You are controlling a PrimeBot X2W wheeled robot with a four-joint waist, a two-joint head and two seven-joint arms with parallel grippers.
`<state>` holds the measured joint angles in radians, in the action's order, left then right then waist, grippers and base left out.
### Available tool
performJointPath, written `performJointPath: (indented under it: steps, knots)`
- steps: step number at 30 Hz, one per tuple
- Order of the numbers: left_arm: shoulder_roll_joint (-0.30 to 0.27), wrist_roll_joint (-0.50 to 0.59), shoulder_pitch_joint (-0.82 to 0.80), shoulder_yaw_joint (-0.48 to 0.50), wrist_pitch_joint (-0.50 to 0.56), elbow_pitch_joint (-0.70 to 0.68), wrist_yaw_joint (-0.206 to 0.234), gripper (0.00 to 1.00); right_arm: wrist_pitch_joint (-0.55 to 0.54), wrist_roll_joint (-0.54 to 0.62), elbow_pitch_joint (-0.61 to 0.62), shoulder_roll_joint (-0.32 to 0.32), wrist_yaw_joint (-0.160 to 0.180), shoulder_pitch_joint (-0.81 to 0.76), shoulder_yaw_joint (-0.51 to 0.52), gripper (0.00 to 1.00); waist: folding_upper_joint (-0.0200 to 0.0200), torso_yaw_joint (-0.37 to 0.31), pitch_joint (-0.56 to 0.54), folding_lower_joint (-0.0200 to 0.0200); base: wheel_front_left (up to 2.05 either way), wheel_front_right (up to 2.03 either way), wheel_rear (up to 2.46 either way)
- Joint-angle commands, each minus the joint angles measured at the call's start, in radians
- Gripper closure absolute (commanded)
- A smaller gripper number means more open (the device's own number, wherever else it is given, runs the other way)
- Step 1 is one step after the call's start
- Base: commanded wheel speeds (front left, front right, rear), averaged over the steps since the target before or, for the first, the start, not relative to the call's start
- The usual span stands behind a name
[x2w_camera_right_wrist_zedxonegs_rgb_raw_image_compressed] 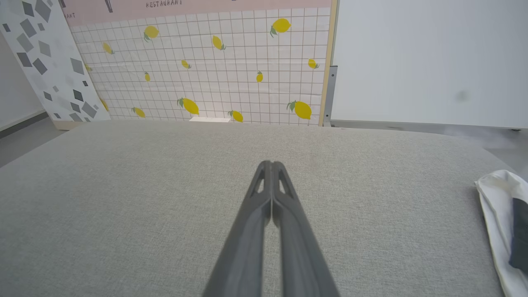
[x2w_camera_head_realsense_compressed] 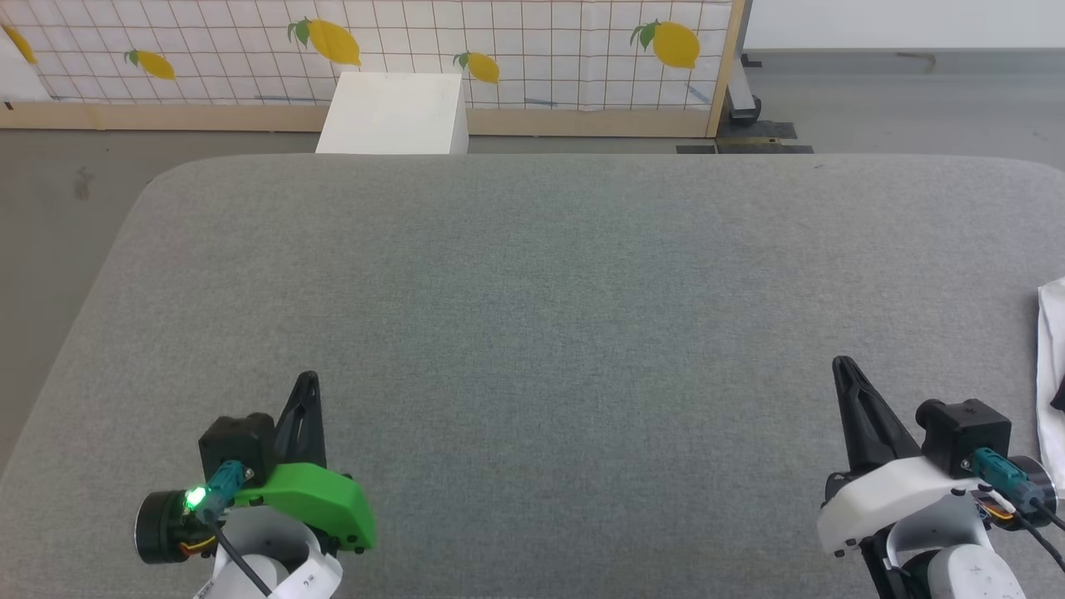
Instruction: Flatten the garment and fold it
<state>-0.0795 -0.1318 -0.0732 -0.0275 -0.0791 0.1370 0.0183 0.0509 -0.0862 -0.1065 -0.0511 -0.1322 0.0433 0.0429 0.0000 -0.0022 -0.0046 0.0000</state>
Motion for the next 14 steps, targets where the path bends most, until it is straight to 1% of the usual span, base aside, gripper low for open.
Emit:
performJointPath:
  steps: [1,14]
  knots:
    - [0.005,0.021,0.018,0.003,0.004,-0.010,-0.005,1.00,-0.005,0.011,0.009,0.000,0.001,-0.013,-0.003,1.00,0.0000,0.000,0.000,0.0000,0.00,0.00,0.00]
    - [0.011,0.047,0.031,0.009,0.021,-0.040,-0.008,1.00,-0.016,0.028,0.032,0.001,0.001,-0.020,-0.012,1.00,0.0000,0.001,0.001,0.0000,0.00,0.00,0.00]
